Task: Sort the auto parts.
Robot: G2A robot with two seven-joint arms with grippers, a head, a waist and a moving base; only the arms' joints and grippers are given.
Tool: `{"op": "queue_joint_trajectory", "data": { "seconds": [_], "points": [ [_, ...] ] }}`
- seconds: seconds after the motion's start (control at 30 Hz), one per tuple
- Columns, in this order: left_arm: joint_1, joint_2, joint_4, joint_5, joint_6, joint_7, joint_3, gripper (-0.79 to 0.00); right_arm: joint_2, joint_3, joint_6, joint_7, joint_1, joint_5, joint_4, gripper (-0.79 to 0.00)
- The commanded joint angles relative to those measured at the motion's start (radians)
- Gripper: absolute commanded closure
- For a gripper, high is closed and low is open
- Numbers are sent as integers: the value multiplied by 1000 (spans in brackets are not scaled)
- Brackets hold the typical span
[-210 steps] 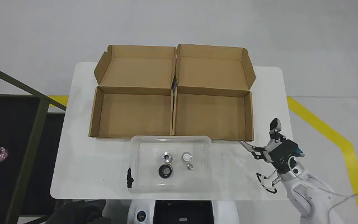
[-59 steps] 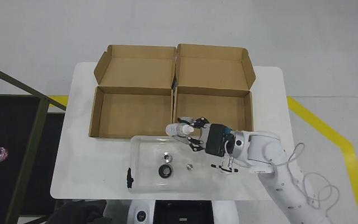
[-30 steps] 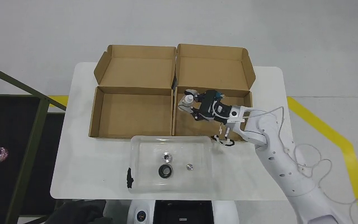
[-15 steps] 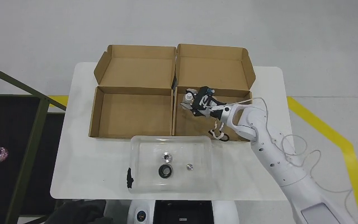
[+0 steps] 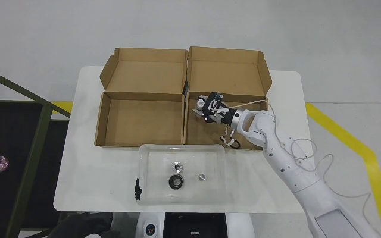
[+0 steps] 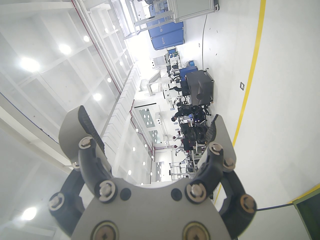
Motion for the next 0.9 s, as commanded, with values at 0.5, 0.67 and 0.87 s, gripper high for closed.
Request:
{"op": "queue_joint_trajectory", "data": {
  "seconds": [0.5,0.67,0.87],
  "points": [
    [0,0,0,0,0,0,0,-785,2,50,-30,115,-15,73,-100,-785],
    [0,0,0,0,0,0,0,-785,25,114,-73,182,-61,58,-249,-785],
    [0,0,0,0,0,0,0,-785,46,176,-119,273,-114,80,-400,-785]
  ]
}}
